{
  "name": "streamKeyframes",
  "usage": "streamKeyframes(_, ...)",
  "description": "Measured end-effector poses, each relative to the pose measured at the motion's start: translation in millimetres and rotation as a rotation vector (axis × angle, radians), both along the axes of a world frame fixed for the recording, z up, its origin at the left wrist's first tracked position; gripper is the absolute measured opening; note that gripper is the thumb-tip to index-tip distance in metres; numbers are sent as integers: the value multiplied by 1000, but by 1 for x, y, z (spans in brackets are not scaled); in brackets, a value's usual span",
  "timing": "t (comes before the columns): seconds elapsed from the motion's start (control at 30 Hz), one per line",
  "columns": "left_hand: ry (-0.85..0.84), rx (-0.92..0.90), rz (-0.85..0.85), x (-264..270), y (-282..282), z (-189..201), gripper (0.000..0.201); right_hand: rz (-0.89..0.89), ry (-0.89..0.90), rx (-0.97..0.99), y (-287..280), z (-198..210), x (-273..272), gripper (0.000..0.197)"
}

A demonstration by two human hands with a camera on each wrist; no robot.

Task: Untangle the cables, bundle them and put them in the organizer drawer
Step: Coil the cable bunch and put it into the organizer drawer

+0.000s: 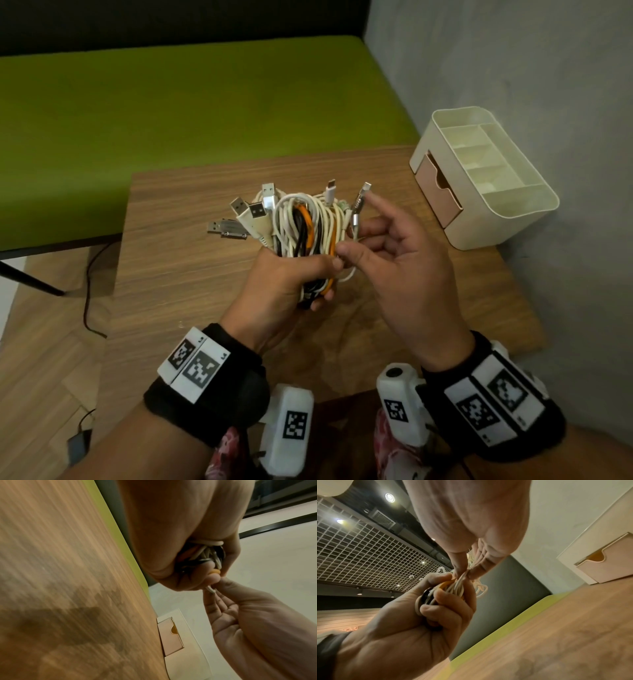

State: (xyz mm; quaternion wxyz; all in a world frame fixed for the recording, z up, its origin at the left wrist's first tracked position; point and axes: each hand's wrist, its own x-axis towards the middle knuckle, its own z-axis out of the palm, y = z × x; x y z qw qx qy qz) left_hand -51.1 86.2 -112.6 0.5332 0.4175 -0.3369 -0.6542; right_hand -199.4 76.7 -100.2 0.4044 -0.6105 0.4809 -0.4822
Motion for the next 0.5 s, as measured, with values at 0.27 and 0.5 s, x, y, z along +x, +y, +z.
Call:
streamKeyframes(0.27,-39,-26,12,3,-1,0,25,13,23,-105,3,3,1,27)
streamKeyframes(0.5,-13,-31,-3,8,-1,2,24,92,43,-112,1,1,-2,30)
